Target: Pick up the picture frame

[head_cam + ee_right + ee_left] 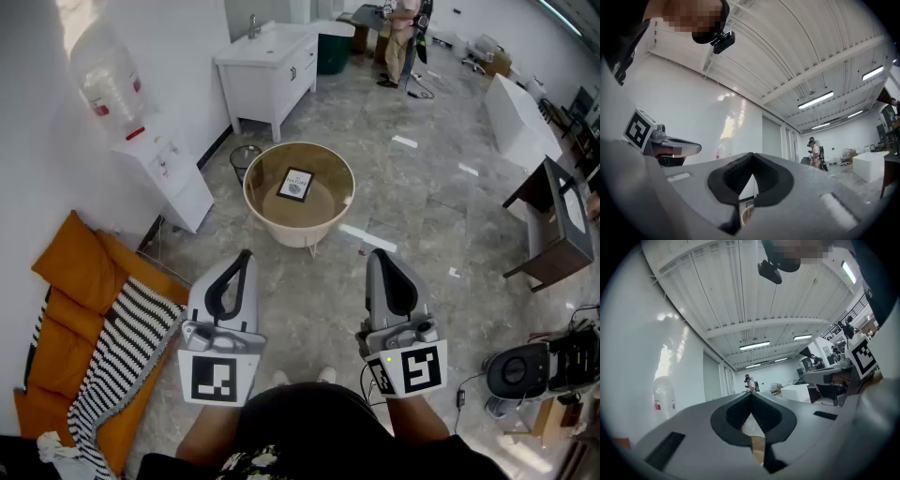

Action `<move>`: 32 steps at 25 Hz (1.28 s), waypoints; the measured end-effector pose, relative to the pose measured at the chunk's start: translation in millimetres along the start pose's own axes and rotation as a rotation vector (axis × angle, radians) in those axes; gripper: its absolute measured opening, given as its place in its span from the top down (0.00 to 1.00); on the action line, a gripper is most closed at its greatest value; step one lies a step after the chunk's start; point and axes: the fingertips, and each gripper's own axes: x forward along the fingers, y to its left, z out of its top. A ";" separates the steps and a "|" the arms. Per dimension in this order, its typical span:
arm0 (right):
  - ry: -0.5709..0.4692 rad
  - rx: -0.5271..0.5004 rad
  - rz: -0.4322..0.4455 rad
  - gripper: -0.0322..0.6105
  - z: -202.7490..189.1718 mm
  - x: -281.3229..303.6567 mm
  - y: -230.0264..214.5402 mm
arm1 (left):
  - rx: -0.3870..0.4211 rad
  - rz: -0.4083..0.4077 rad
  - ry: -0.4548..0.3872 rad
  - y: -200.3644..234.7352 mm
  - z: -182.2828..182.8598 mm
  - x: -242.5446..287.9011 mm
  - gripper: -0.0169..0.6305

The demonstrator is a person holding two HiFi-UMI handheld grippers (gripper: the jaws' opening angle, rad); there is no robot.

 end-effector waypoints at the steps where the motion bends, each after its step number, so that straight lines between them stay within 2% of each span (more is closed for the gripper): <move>1: 0.002 -0.004 0.003 0.96 -0.2 0.2 0.4 | -0.007 0.002 0.001 0.2 -1.0 -0.1 0.96; 12: -0.010 0.004 0.021 0.96 1.6 -8.9 4.1 | -0.024 -0.020 0.015 -11.4 -4.0 -3.3 0.96; 16: -0.023 -0.077 0.035 0.96 5.5 -14.1 5.5 | -0.025 -0.024 0.018 -17.9 -4.6 -2.2 0.96; 18: -0.024 -0.084 0.036 0.96 6.6 -16.0 3.9 | -0.022 -0.022 0.021 -19.9 -4.1 -2.6 0.96; 21: -0.013 -0.054 0.022 0.95 2.6 -19.1 -5.5 | -0.010 -0.021 0.019 -27.1 -3.1 -1.2 0.96; 24: 0.055 -0.007 0.014 0.95 -10.8 -19.8 -18.1 | -0.028 -0.020 0.026 -38.4 -4.3 2.9 0.96; 32: 0.077 0.055 0.089 0.96 -19.2 -41.1 -48.8 | -0.041 0.015 0.037 -78.7 -8.6 12.0 0.96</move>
